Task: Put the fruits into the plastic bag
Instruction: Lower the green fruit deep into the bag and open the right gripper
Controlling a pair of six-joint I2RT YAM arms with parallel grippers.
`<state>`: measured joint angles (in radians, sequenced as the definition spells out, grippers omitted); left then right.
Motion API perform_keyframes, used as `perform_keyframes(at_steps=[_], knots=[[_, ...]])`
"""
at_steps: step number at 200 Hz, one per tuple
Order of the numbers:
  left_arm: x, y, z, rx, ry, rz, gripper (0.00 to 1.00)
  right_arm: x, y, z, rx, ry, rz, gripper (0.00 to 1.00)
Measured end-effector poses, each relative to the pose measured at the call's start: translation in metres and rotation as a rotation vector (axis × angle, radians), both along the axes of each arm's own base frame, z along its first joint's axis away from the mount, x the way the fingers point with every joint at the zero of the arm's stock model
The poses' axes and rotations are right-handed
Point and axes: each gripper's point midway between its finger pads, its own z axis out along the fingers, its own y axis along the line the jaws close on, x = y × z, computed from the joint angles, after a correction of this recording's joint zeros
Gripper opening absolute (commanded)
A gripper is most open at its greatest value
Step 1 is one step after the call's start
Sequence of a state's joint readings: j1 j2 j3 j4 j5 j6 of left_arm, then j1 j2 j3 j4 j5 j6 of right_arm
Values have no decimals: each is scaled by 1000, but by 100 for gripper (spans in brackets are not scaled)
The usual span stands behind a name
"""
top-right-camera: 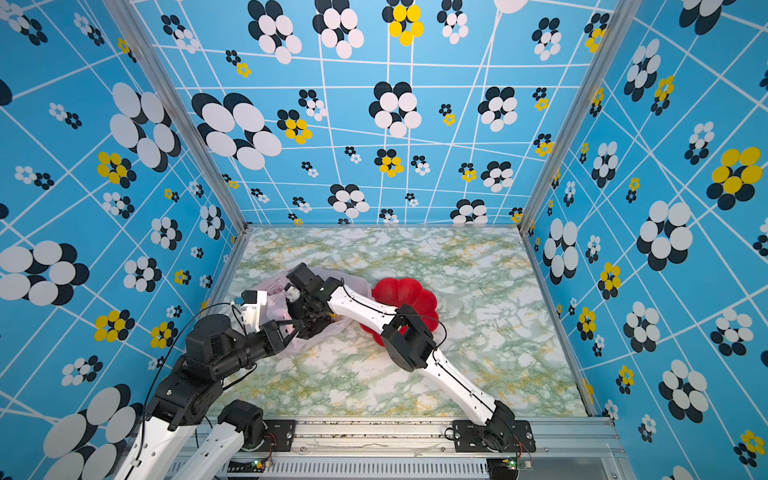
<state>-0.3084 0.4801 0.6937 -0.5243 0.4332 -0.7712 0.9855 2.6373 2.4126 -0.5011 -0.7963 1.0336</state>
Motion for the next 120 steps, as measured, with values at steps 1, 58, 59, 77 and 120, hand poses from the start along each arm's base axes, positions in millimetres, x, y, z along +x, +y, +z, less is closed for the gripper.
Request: perform_keyframes(at_steps=[1, 58, 59, 77, 120], knots=[[0, 0, 0, 0, 0, 0, 0, 0, 0, 0, -1, -1, 1, 99], [1, 2, -2, 8, 6, 10, 0, -13, -24, 2, -68, -14, 31, 99], [1, 2, -2, 8, 6, 10, 0, -13, -24, 2, -69, -14, 32, 99], [0, 2, -4, 14, 11, 12, 0, -18, -32, 6, -88, -23, 43, 99], [0, 4, -9, 31, 24, 14, 0, -23, -53, 14, -151, -60, 68, 99]])
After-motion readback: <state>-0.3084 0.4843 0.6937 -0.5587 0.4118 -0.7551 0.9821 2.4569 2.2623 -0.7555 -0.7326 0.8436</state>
